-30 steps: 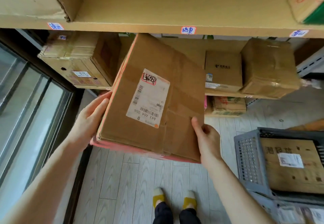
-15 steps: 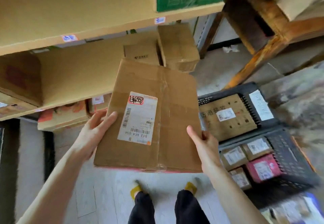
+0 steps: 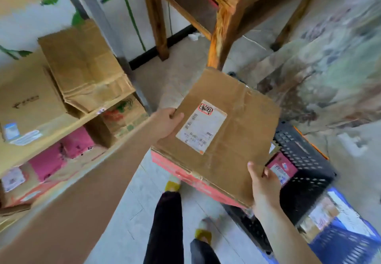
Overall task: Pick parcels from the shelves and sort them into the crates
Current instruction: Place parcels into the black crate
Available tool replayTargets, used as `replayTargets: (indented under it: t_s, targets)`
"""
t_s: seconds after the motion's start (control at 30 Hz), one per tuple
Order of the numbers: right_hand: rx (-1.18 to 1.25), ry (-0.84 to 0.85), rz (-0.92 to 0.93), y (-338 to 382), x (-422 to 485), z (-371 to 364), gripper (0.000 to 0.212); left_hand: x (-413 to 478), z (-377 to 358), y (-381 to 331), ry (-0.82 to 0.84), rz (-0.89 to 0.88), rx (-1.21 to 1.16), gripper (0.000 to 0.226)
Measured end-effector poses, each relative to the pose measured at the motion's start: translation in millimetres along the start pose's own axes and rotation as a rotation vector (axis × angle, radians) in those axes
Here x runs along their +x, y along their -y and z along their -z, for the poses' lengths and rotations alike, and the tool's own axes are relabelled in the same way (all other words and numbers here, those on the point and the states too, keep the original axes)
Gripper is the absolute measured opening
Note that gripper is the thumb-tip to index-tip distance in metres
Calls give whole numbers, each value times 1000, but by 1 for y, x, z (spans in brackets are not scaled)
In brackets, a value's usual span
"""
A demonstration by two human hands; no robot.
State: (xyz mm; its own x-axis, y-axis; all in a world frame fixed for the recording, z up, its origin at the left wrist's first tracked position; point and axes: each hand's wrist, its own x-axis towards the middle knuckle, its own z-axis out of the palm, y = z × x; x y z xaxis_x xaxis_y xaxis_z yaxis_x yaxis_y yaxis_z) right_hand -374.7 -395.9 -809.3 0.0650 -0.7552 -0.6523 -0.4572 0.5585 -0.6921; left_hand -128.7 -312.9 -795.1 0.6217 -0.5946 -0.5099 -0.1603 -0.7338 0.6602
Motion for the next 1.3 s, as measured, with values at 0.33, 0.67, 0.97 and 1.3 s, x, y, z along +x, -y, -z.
replayTargets:
  t_s: [0.33, 0.67, 0.97, 1.3]
  targets:
    - [122, -223, -114, -47, 179, -94, 19, 229, -105, 59, 41, -19, -76, 38]
    - [69, -260, -257, -94, 200, -129, 10, 263, -131, 99, 115, -23, -9, 38]
    - [-329, -223, -274, -68, 213, -119, 48, 222, -123, 78, 47, 152, 112, 43]
    - [-259, 265, 229, 44, 43, -172, 19, 22, -14, 79, -309, 186, -362, 35]
